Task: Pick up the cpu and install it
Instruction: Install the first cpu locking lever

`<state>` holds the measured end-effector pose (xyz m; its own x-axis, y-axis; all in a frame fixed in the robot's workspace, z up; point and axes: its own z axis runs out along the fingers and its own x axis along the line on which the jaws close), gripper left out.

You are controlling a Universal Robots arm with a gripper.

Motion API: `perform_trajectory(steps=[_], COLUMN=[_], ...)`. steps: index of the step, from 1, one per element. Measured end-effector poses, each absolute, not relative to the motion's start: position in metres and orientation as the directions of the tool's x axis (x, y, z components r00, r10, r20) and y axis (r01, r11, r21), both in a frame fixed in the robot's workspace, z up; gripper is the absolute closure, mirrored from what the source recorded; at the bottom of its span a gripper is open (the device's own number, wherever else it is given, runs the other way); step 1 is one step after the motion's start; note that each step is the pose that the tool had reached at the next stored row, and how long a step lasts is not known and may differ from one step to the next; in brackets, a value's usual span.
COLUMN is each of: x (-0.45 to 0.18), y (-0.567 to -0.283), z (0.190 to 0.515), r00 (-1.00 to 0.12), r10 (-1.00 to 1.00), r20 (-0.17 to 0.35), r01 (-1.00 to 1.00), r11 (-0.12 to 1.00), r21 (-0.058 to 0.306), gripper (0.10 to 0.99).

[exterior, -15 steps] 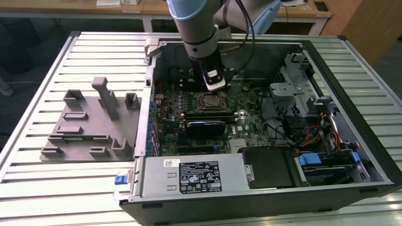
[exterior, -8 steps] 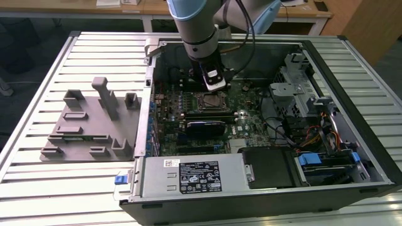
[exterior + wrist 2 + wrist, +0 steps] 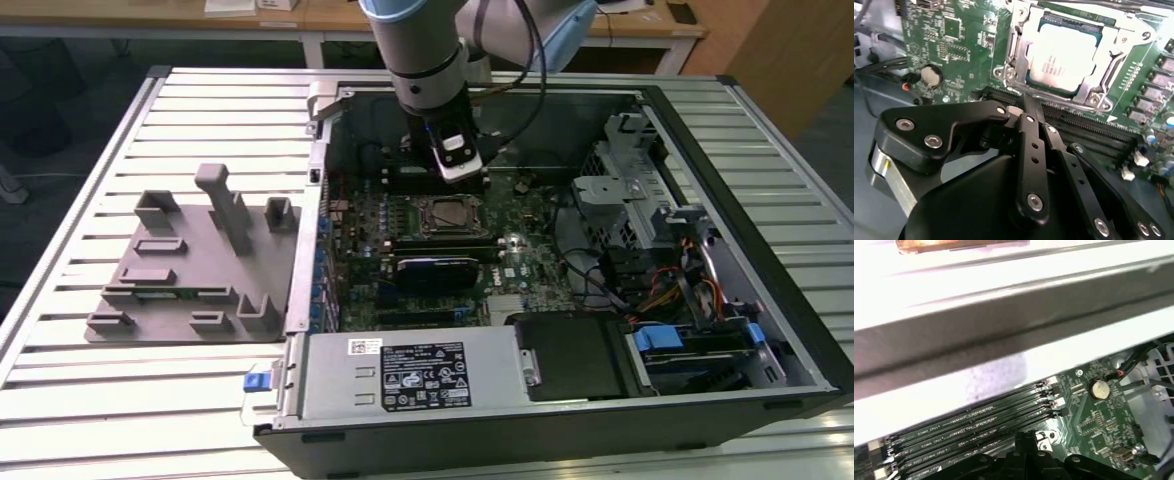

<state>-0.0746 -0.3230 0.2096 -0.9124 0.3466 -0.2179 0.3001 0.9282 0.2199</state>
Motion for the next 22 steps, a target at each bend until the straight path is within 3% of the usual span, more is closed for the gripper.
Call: perform_trajectory(steps=[10, 15, 22], x=[-0.074, -0.071, -0.064], y=[-0.323, -0.323, -0.323], z=[0.220, 0.220, 0.220], r00=[-0.913, -0.925, -0.934], r10=[0.347, 0.343, 0.334], r20=[-0.213, -0.161, -0.128], r01=[0.302, 0.315, 0.323], r11=[0.928, 0.933, 0.941], r21=[0.218, 0.174, 0.098], gripper=[0.980, 0.980, 0.980])
